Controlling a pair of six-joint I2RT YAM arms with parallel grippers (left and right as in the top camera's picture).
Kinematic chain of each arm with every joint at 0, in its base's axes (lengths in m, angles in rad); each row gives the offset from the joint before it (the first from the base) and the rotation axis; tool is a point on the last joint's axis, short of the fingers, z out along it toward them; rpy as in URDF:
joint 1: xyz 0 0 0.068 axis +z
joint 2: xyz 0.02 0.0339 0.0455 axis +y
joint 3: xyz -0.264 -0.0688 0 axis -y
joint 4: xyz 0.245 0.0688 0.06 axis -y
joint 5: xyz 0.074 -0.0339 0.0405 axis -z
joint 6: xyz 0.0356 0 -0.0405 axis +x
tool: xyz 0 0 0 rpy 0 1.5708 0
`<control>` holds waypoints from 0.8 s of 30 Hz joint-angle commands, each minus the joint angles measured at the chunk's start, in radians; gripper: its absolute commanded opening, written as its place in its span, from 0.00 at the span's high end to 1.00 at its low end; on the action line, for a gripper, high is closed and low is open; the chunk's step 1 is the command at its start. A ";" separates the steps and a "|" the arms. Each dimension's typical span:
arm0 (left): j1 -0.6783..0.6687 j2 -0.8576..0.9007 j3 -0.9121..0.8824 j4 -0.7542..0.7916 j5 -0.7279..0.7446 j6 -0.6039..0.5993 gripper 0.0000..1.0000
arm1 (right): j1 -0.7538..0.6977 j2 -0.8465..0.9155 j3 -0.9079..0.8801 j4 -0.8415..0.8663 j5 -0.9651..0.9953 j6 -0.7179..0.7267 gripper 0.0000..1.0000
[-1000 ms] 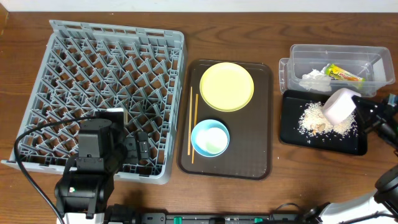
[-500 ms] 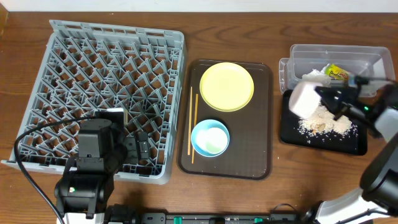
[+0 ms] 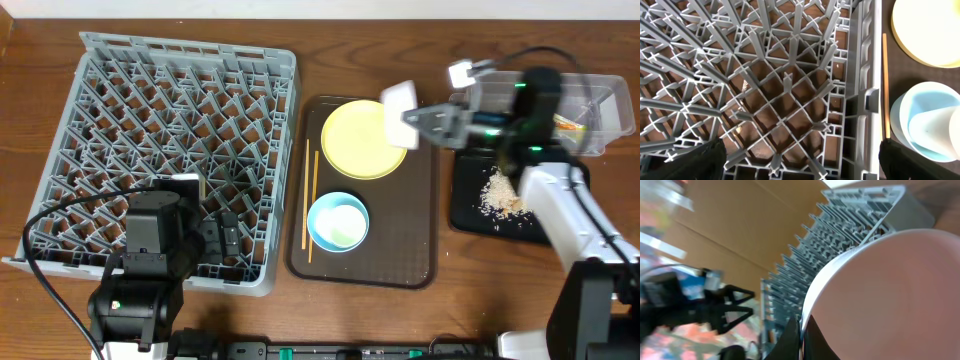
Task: Sort waste into correct bins and load items into the dishwasher
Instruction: 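Carry the empty pink bowl left and set it on the yellow plate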
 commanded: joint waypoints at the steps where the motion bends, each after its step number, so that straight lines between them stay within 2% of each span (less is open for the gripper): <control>1: 0.005 -0.001 0.018 -0.002 -0.015 -0.005 0.02 | 0.116 -0.003 0.002 -0.003 0.291 -0.151 0.99; 9: 0.005 -0.001 0.018 -0.002 -0.015 -0.005 0.02 | 0.330 0.001 0.002 -0.112 0.873 -0.486 0.99; 12: 0.005 -0.001 0.018 -0.002 -0.015 -0.005 0.02 | 0.399 0.019 0.002 -0.164 1.032 -0.621 0.99; 15: 0.005 -0.001 0.018 -0.002 -0.015 -0.005 0.02 | 0.440 0.050 0.002 -0.190 1.085 -0.682 0.99; 24: 0.005 -0.001 0.018 -0.005 -0.015 -0.005 0.02 | 0.456 0.190 0.002 -0.176 1.091 -0.683 0.99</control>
